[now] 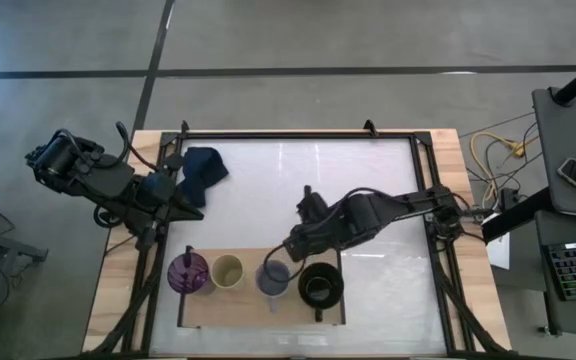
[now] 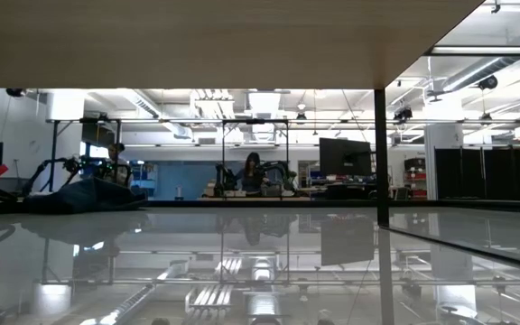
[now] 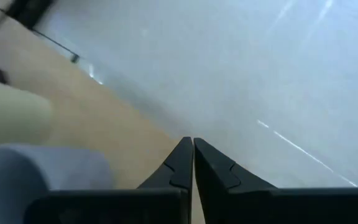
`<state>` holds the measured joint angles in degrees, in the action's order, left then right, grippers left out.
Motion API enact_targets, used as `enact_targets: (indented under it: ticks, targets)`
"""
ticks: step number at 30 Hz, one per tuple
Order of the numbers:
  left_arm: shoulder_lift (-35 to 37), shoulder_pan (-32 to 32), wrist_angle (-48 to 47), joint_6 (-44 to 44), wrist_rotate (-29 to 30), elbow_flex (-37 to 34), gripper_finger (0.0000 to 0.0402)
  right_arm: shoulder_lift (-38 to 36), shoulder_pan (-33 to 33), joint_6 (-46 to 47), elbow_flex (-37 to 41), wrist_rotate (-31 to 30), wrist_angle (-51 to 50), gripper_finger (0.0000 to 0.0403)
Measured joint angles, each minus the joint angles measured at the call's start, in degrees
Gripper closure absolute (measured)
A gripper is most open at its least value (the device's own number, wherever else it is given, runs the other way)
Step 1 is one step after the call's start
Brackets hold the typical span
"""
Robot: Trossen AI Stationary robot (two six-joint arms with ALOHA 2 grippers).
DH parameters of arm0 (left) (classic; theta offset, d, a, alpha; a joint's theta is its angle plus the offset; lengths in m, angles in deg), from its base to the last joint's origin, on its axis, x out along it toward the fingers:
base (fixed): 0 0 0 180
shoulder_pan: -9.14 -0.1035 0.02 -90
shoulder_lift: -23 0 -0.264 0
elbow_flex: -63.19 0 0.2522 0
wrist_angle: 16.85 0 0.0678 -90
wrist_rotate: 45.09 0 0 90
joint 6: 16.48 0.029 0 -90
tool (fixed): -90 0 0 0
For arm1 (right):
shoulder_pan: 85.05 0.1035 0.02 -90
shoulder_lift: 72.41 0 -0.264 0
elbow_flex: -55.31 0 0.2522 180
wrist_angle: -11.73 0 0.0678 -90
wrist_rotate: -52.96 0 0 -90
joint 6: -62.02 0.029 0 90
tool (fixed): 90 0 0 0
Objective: Stack small to large cups/mugs on shelf
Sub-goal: Adjust the black mug on the shelf
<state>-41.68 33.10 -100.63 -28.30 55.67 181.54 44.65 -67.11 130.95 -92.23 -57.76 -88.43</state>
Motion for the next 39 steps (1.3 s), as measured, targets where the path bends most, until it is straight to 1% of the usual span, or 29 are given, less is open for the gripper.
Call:
enact_targets:
  ticks: [2,4,7,9,11,13,15,20,23,25,30,34,39]
  targets:
    - [0.0,0.0,0.0,0.0,0.0,0.0,0.0402,-1.9,0.2,-0.7,0.0,-0.2,0.1,0.0394]
    - [0.0,0.0,0.0,0.0,-0.2,0.0,0.0402,-3.9,0.7,-1.0,0.0,1.1,0.1,0.0394]
    - [0.0,0.0,0.0,0.0,-0.2,0.0,0.0402,-6.7,2.0,-0.7,-0.1,7.4,-0.1,0.0394]
    - [0.1,0.0,0.0,0.1,-0.3,0.0,0.0402,-8.0,3.4,0.5,-0.1,10.4,-0.5,0.0394]
    - [0.1,0.0,0.0,0.1,-0.4,0.0,0.0402,-9.1,5.4,3.7,-0.1,12.3,-1.8,0.0394]
    - [0.1,0.0,0.0,0.1,-0.4,0.0,0.0402,-10.0,7.9,9.1,-0.1,14.1,-4.1,0.0394]
    - [0.1,0.0,0.0,0.1,-0.4,0.0,0.0402,-10.8,10.8,13.1,0.2,14.7,-3.4,0.0394]
    - [0.1,0.0,0.0,0.2,-0.4,0.0,0.0402,-10.1,17.8,27.0,1.1,13.5,-3.6,0.0394]
    - [0.0,0.0,-0.1,0.2,-0.4,0.0,0.0402,-8.2,20.8,35.5,2.6,13.2,-3.0,0.0394]
    - [0.0,0.0,0.0,0.2,-0.4,0.0,0.0402,-6.4,22.5,39.6,3.4,12.8,-2.1,0.0394]
    - [0.0,0.0,0.0,0.7,-0.6,0.0,0.0402,-1.7,23.1,41.8,3.4,8.9,3.5,0.0394]
    - [0.0,0.0,0.0,0.7,-0.6,0.0,0.0402,0.7,22.9,43.4,3.4,5.9,6.1,0.0394]
    - [0.0,0.0,0.0,0.7,-0.6,0.0,0.0402,1.5,22.9,45.2,3.4,5.4,6.8,0.0394]
